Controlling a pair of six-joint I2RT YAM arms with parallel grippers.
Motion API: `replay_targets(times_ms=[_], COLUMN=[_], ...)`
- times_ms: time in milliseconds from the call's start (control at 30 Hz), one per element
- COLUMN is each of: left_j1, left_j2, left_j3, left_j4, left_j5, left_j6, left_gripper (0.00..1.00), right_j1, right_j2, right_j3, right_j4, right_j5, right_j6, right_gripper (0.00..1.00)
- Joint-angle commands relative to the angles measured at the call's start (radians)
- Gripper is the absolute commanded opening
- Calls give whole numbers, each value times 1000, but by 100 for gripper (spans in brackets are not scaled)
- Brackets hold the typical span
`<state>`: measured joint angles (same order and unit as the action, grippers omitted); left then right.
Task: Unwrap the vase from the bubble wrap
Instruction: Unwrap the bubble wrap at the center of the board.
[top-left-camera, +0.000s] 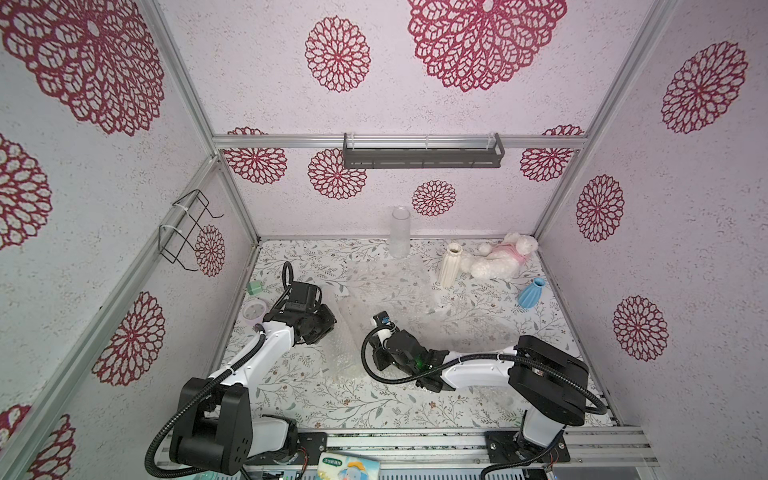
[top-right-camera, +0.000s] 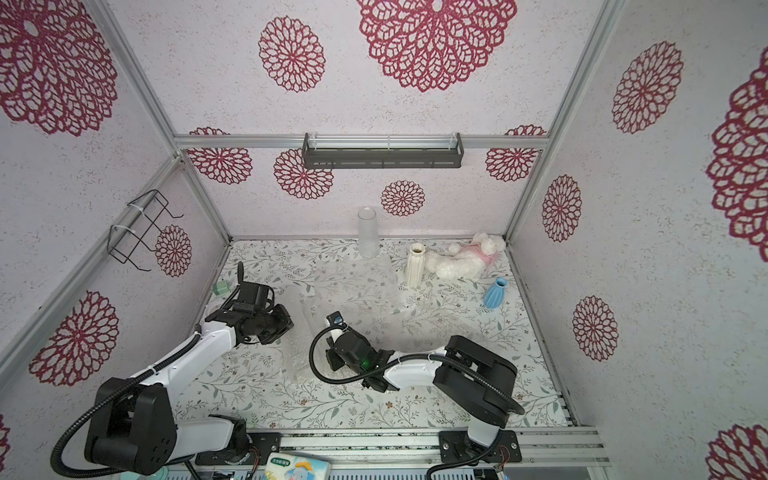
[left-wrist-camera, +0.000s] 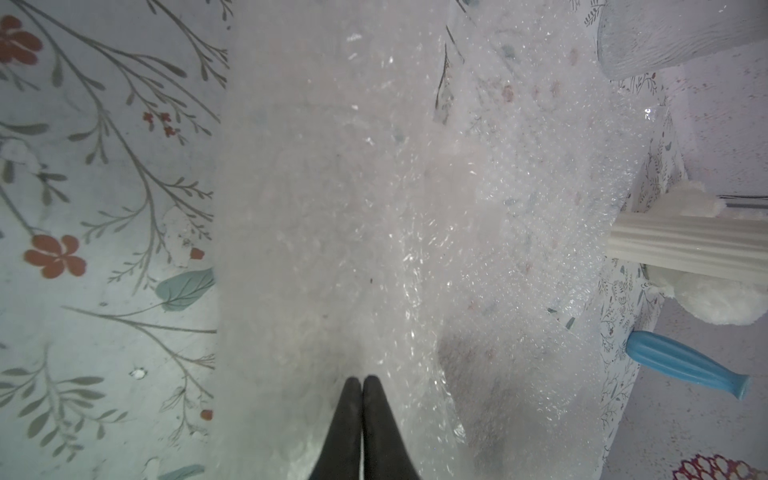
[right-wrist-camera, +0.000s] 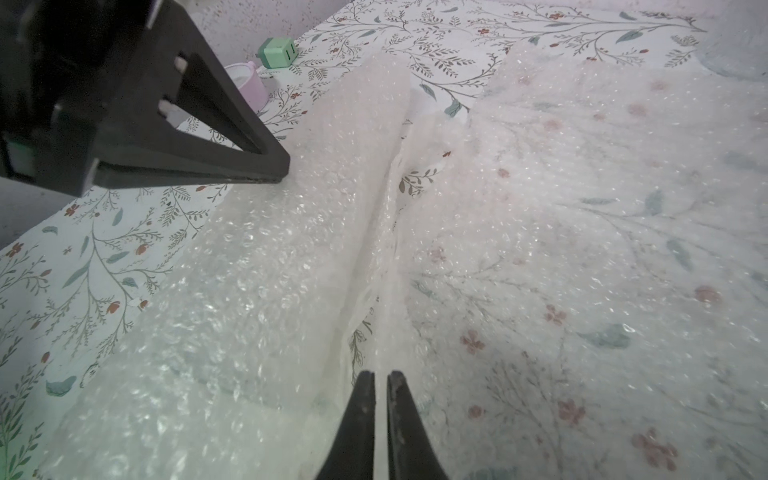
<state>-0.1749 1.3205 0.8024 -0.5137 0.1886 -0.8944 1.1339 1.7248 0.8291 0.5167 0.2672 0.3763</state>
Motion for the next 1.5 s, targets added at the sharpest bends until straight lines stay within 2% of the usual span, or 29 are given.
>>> replay_targets(times_ms=[0, 367, 633, 1067, 1333, 1467], left_j1=[12, 50, 67, 122, 150, 151], left_j2=[1, -27, -53, -110, -159, -176], left_j3=[-29, -68, -102, -138, -97, -31], left_j4=[-37, -93, -91, -87, -129, -163], left_j5=[0, -22, -23, 0, -1, -7], left_j6=[12, 13, -20, -43, -22, 8], left_gripper=[8, 8, 9, 9, 9, 13], right_j1=[3, 6, 25, 66, 66, 66], right_j2=[-10, -88, -133, 33, 98, 127], right_j3=[28, -2, 4, 157, 191, 210], right_j4=[4, 23, 67, 27, 7, -1], right_j5=[28, 48, -8, -143, -178, -197], right_j6=[-23, -45, -46, -67, -77, -87], right_gripper=[11, 11, 12, 13, 13, 13])
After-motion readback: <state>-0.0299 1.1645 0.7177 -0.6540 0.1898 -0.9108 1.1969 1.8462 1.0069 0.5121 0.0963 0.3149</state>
